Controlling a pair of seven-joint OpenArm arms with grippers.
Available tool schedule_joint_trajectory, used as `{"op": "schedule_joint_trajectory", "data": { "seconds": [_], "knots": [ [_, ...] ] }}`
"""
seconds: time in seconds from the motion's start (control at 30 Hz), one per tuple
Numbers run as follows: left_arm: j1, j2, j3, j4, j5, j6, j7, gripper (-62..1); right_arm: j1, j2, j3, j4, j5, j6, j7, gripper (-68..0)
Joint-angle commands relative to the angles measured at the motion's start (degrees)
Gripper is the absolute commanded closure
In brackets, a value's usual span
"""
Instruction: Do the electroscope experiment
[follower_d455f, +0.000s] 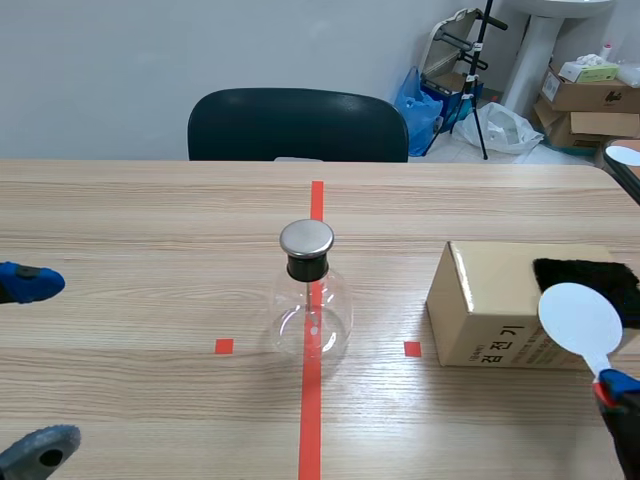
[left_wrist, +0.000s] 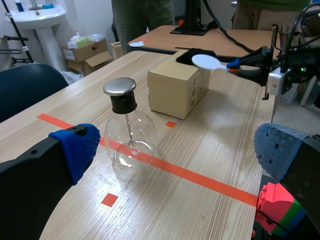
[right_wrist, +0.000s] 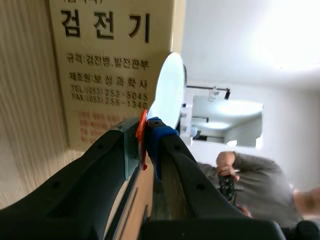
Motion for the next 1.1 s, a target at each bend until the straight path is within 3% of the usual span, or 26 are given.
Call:
{"op": "schedule_joint_trajectory", "data": {
  "seconds": [0.0, 0.03, 0.07, 0.13, 0.17, 0.27, 0.3, 0.4, 0.43, 0.53, 0.67, 1.07],
  "knots": [
    [0.1, 0.0, -0.6, 0.7, -0.5, -0.5, -0.8, -62.3, -0.4, 0.4, 0.7, 0.5, 1.6, -3.1, -7.7, -1.0],
    [0.1, 0.0, -0.6, 0.7, -0.5, -0.5, -0.8, -62.3, -0.4, 0.4, 0.8, 0.5, 0.8, -3.1, -9.4, -1.0],
    [0.1, 0.0, -0.6, 0.7, -0.5, -0.5, -0.8, -62.3, -0.4, 0.4, 0.9, 0.5, -0.1, -3.1, -7.7, -1.1],
    [0.1, 0.0, -0.6, 0.7, -0.5, -0.5, -0.8, -62.3, 0.1, 0.4, 0.7, 0.5, -0.4, -3.1, 0.0, -1.1],
    [0.1, 0.0, -0.6, 0.7, -0.5, -0.5, -0.8, -62.3, 0.3, 0.3, 0.7, 0.5, -0.3, -3.1, 0.7, -1.0],
    [0.0, 0.0, -0.6, 0.7, -0.5, -0.5, -1.0, -62.3, 0.0, 0.2, 0.7, 0.5, 0.8, -3.1, -8.8, -1.0],
    [0.0, 0.0, -0.6, 0.7, -0.5, -0.5, -1.0, -62.3, 0.0, 0.3, 0.7, 0.5, 0.5, -3.1, -9.4, -1.0],
    [0.0, 0.0, -0.6, 0.7, -0.5, -0.5, -1.0, -62.3, 0.4, 0.2, 0.7, 0.5, -0.2, -3.1, -3.6, -1.0],
    [0.0, 0.0, -0.6, 0.7, -0.5, -0.5, -1.0, -62.3, 0.4, 0.2, 0.7, 0.5, -0.1, -3.1, -4.0, -1.0],
    [0.0, 0.0, -0.6, 0.7, -0.5, -0.5, -1.0, -62.3, 0.4, 0.3, 0.7, 0.5, 0.2, -3.1, -11.7, -1.0],
    [0.0, 0.0, -0.6, 0.7, -0.5, -0.5, -1.0, -62.3, 0.8, 0.3, 0.7, 0.5, -1.1, -3.1, -8.7, -1.0],
    [0.0, 0.0, -0.6, 0.7, -0.5, -0.5, -0.7, -62.3, 0.9, 0.6, 0.7, 0.5, -2.6, -3.1, -8.5, -1.0]
  ]
}}
